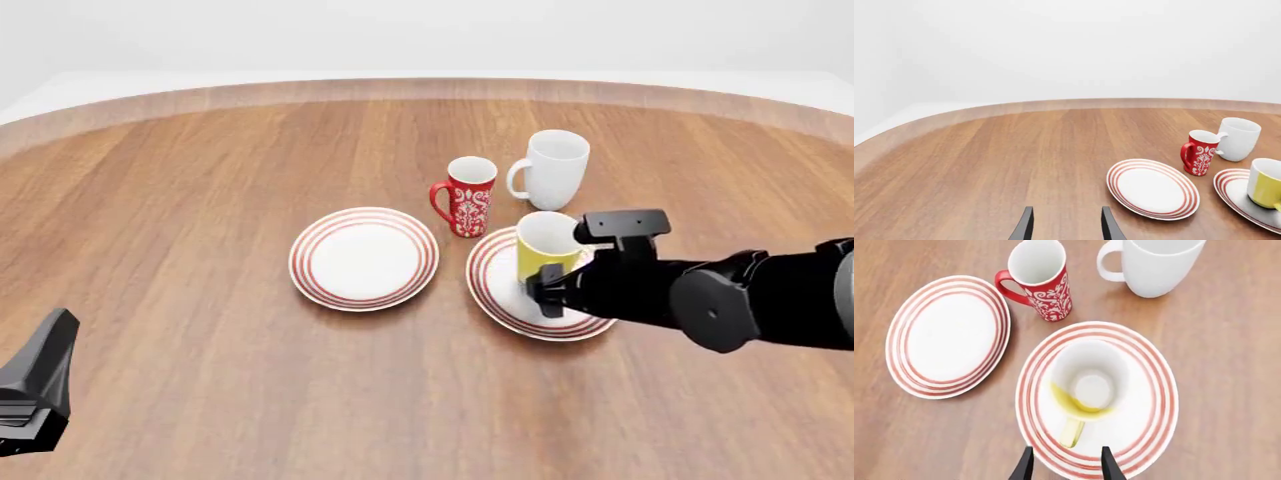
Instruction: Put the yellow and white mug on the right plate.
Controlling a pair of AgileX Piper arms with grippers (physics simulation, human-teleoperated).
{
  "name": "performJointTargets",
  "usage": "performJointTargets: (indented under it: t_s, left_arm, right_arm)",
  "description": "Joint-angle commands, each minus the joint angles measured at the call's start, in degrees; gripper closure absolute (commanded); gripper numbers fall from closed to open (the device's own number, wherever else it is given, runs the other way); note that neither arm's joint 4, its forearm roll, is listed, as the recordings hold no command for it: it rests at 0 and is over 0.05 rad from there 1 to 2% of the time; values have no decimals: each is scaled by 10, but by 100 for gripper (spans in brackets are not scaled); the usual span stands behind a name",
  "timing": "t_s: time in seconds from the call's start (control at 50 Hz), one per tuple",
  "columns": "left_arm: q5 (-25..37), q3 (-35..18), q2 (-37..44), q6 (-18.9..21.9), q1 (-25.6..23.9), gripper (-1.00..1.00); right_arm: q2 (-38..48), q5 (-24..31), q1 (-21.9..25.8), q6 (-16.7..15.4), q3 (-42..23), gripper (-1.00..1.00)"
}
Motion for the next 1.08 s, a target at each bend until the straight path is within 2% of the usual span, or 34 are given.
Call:
performJointTargets:
  t_s: [0.02,0.08,0.16,0.42,0.82,1.08]
  left_arm:
    - [0,0,0,0,0,-100]
    - [0,0,0,0,0,-100]
    - [0,0,0,0,0,-100]
    - [0,0,0,0,0,-100]
    - [0,0,0,0,0,-100]
    - [0,0,0,0,0,-100]
  right_arm:
    - [-43,20,-4,-6,8,-100]
    - [-64,40,-5,-7,3,-100]
    - [-70,33,-4,-8,12,-100]
    - [-113,59,-6,-12,11,-100]
    - [-216,134,-8,-28,0,-100]
    - [-276,168,-5,-27,3,-100]
